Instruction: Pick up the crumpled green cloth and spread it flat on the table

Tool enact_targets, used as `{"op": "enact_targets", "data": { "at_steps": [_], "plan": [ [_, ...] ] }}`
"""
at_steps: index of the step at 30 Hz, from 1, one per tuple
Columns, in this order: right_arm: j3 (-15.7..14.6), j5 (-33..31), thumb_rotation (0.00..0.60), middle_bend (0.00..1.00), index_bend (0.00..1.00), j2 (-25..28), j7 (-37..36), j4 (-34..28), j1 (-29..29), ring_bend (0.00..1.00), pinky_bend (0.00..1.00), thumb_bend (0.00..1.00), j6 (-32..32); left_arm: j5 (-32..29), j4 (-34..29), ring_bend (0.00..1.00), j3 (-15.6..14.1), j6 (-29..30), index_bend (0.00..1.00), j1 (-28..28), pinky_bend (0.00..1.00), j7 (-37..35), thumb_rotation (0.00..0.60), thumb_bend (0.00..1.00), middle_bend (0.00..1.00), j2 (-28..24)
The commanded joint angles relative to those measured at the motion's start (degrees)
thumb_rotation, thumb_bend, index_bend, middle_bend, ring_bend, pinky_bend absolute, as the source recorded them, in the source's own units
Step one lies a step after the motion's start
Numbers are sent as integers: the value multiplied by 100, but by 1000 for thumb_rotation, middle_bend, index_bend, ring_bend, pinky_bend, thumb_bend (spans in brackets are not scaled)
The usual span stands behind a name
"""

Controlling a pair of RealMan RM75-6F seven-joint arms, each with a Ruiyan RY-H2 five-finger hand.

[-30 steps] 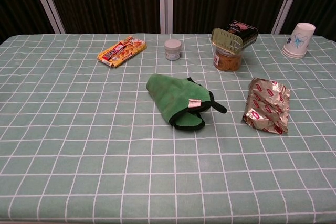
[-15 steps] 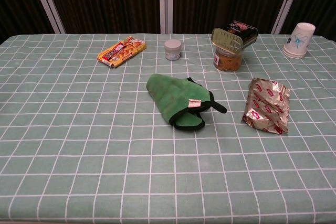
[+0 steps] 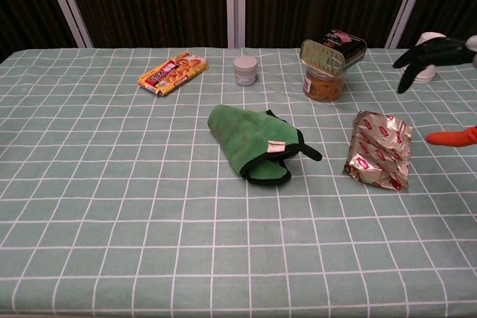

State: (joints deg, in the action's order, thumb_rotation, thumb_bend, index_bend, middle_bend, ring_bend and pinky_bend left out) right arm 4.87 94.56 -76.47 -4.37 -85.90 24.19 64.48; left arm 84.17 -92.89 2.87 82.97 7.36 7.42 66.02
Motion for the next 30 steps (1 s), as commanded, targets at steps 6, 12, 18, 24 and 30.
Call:
{"op": "enact_targets", "data": {
  "at_steps": [6, 12, 18, 24, 30],
  "plan": [
    [79, 142, 600, 138, 328, -1348, -220, 1437, 817, 0, 56, 74, -450, -84, -55, 195, 2, -75, 279, 6, 289, -38, 600, 0, 260, -43],
    [54, 189, 600, 127, 324, -2098, -501, 2416, 1156, 0, 49, 73, -455, -117, -24, 195, 25, -110, 279, 38, 289, 30, 600, 0, 259, -49],
    [38, 327, 600, 122, 324, -2689, -820, 3179, 1450, 0, 47, 72, -206, -191, 1, 195, 41, -171, 279, 60, 289, 49, 600, 0, 259, -81],
    [-2, 391, 600, 121, 324, -3087, -1063, 3682, 1642, 0, 47, 72, 40, -216, 30, 195, 38, -235, 279, 87, 289, 16, 600, 0, 260, -80],
    [-127, 430, 600, 123, 332, -3218, -1214, 3869, 1788, 4, 47, 79, 77, -250, 28, 195, 48, -301, 279, 122, 289, -24, 600, 0, 259, -92]
  ]
}}
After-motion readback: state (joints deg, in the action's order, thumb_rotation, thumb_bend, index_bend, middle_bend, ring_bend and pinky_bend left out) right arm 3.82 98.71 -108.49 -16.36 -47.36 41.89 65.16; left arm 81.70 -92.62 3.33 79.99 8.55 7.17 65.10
